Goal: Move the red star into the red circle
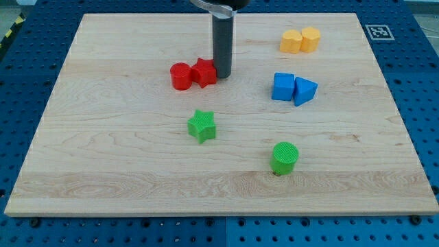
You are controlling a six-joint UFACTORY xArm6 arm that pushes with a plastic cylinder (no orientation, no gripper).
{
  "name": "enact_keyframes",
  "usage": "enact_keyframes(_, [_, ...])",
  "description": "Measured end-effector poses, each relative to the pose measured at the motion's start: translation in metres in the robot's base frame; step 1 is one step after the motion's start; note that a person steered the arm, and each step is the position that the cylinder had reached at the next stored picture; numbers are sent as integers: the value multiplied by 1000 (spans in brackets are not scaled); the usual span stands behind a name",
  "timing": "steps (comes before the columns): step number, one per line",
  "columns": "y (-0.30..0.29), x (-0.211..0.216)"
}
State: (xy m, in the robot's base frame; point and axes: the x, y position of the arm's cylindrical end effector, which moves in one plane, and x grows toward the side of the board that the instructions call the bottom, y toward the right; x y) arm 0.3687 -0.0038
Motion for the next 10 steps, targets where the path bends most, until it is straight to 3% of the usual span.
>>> enact_keyframes(6, [55,24])
enact_keyframes(9, [73,96])
enact_keyframes(10, [113,104])
